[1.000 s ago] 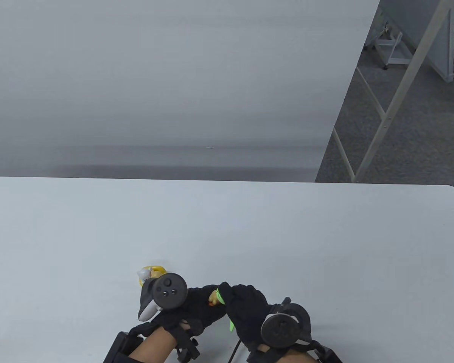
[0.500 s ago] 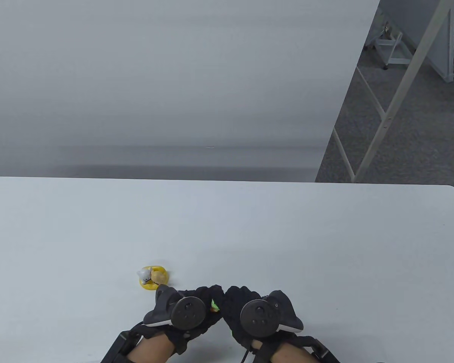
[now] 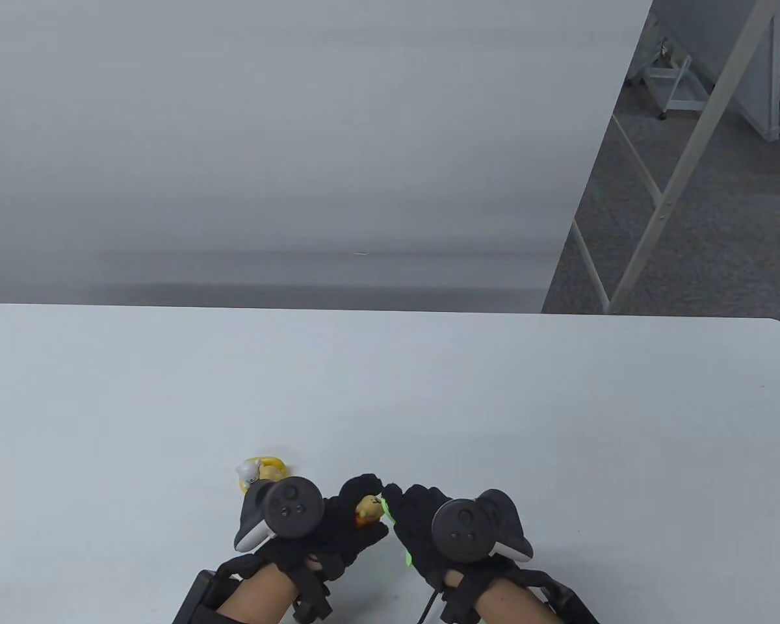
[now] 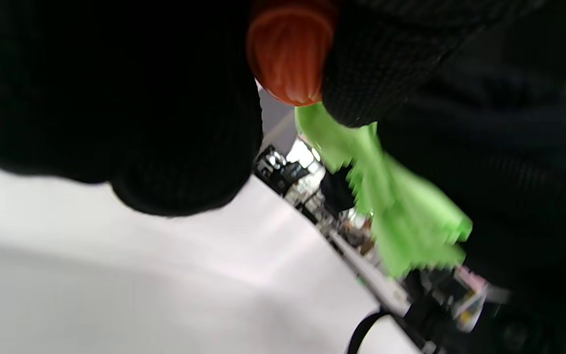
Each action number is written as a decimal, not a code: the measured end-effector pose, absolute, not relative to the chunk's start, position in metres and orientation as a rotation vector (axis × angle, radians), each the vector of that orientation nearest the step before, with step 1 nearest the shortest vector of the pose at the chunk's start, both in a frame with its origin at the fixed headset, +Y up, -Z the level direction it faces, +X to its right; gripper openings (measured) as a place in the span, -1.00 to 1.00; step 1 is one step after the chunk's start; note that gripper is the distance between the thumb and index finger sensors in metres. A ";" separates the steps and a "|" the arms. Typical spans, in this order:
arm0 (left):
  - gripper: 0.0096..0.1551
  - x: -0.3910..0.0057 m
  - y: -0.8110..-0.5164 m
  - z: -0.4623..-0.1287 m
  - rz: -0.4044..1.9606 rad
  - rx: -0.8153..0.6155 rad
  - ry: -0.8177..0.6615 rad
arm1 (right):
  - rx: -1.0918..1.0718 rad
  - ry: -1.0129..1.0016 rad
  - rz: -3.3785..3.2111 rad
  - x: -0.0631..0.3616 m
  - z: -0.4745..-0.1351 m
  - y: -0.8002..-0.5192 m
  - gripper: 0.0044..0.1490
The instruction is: Dust the small ornaments
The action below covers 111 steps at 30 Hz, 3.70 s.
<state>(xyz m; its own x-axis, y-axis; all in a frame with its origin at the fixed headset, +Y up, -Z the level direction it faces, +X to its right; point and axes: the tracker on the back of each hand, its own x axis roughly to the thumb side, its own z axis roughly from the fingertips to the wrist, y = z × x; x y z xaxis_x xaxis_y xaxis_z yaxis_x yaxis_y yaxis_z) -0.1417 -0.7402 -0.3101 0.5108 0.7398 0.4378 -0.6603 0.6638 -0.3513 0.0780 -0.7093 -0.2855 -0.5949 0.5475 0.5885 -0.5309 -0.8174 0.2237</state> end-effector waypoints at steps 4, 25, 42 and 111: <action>-0.19 -0.147 -0.738 -0.310 1.064 -0.170 -0.596 | 0.791 -0.033 2.257 0.088 -0.286 -0.714 -0.41; -0.30 -0.154 -0.728 -0.310 1.023 -0.069 -0.528 | 1.006 -0.356 2.271 0.083 -0.270 -0.714 -0.42; -0.30 -0.152 -0.726 -0.300 1.133 0.059 -0.427 | 0.898 -0.394 2.080 0.088 -0.272 -0.719 -0.39; -0.02 -0.315 -0.737 -0.414 0.077 -0.075 -0.195 | 0.636 -0.099 1.936 0.132 -0.292 -0.709 -0.41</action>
